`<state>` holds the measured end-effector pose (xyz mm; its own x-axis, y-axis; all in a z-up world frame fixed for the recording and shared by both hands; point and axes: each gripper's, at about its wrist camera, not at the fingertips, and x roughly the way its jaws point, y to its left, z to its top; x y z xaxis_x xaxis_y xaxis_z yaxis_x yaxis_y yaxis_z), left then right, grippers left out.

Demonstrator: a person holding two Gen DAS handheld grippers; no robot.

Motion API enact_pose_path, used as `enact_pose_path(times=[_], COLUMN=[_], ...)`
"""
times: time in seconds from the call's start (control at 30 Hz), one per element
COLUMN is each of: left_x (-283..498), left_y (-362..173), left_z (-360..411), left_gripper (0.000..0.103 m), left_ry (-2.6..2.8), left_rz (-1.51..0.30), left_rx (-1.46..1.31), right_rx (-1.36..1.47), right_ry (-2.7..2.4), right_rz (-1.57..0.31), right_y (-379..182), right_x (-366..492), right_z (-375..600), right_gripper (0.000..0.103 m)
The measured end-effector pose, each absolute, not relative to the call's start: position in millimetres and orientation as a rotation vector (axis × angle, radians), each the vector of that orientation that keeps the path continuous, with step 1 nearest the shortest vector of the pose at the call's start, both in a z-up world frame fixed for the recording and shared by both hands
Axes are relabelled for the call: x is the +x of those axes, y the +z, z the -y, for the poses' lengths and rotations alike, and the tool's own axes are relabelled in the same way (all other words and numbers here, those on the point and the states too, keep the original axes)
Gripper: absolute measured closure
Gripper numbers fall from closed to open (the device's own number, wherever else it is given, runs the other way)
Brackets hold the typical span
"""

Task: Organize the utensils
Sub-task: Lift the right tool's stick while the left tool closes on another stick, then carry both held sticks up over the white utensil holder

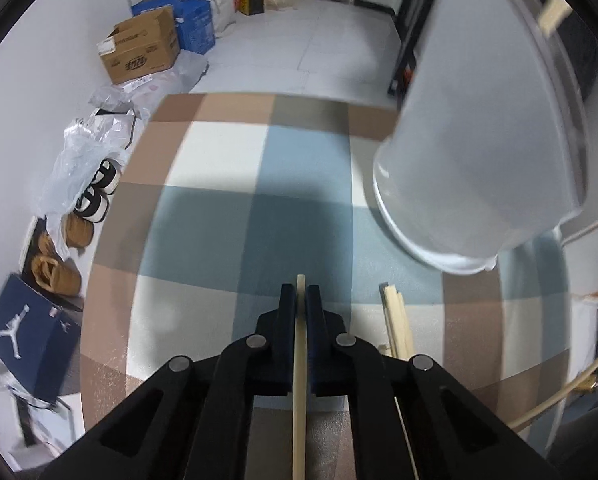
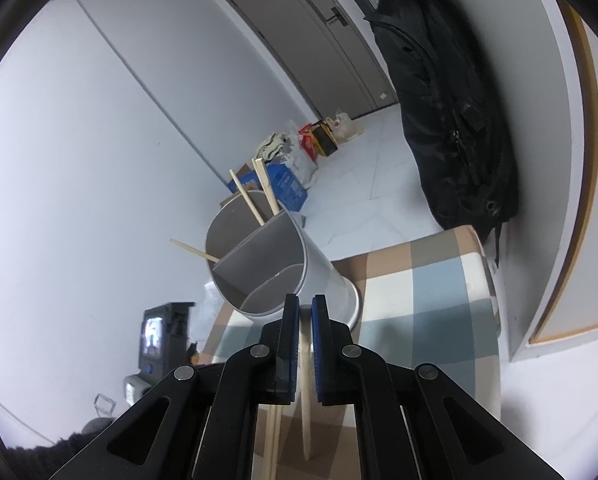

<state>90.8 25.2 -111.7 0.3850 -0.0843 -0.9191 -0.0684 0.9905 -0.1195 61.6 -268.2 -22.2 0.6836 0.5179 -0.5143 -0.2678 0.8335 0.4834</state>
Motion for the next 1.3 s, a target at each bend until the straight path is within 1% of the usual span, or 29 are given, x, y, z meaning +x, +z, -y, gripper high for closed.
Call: enact_pose_path(times=[0.4, 0.6, 0.77, 1.03, 1.3], left_x=[57, 41, 30, 19, 16], left_y=[-53, -30, -16, 7, 39], left_z=[-38, -35, -31, -26, -18], left_gripper=[0.102, 0.102, 0.102, 0.102, 0.102], left_ry=[-0.051, -0.094, -0.134, -0.179, -0.214], left_rz=[-0.937, -0.840, -0.795, -0.747, -0.695], left_rx=[-0.222, -0.190, -0.142, -0.140, -0.126], right_rx=[0.331, 0.279, 0.266, 0.242, 0.230], right_ry=[0.467, 0.490, 0.494, 0.501, 0.512], right_rz=[-0.649, -0.609, -0.591, -0.554, -0.515], right_y=[-11, 3, 10, 28, 48], right_x=[45, 32, 23, 16, 18], right_z=[252, 238, 231, 223, 217], right_gripper=[0.098, 0.098, 0.098, 0.098, 0.098])
